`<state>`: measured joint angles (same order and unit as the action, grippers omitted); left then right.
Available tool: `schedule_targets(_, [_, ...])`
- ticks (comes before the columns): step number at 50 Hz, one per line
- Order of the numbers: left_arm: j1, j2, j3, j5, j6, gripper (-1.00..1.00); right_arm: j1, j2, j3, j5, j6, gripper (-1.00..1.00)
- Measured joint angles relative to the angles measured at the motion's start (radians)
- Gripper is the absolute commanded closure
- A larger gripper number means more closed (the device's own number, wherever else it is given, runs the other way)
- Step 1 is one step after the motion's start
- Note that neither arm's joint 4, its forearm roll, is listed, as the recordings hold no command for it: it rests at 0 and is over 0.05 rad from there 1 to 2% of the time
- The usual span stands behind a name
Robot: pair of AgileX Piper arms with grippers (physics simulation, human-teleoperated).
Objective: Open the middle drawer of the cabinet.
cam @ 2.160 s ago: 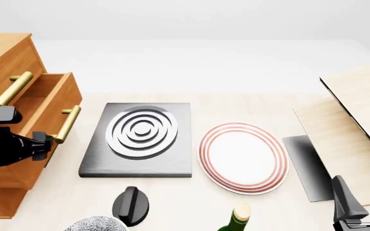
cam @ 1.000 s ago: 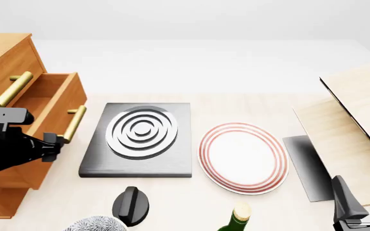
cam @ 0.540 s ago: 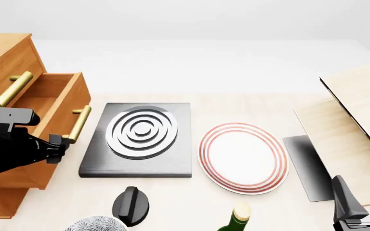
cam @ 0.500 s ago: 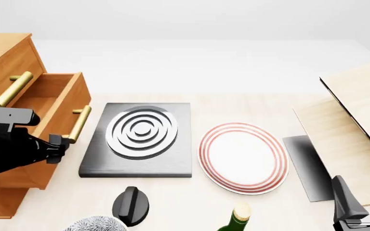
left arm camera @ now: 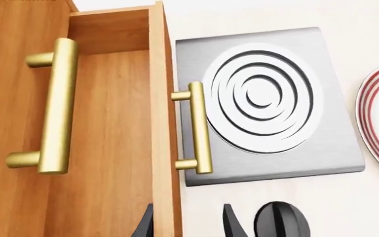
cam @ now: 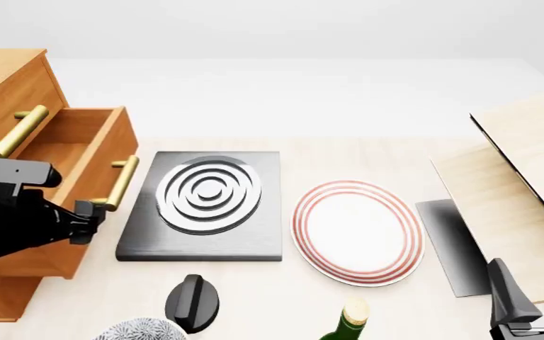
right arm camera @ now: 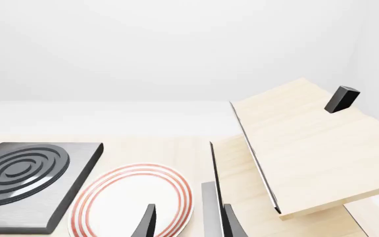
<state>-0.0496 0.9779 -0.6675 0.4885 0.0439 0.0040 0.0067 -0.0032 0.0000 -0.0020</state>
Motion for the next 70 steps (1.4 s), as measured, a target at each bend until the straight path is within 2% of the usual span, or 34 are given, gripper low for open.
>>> schedule_targets(26, [-0.043,-0.008,-0.022,0.024,0.012,-1.00,0.000,0.000,0.000,0.000,0.000,-1.00])
schedule_targets(70, [-0.103,0.042,-0.041,-0.010,0.013,-1.00,0.000,0.000,0.000,0.000,0.000,-1.00])
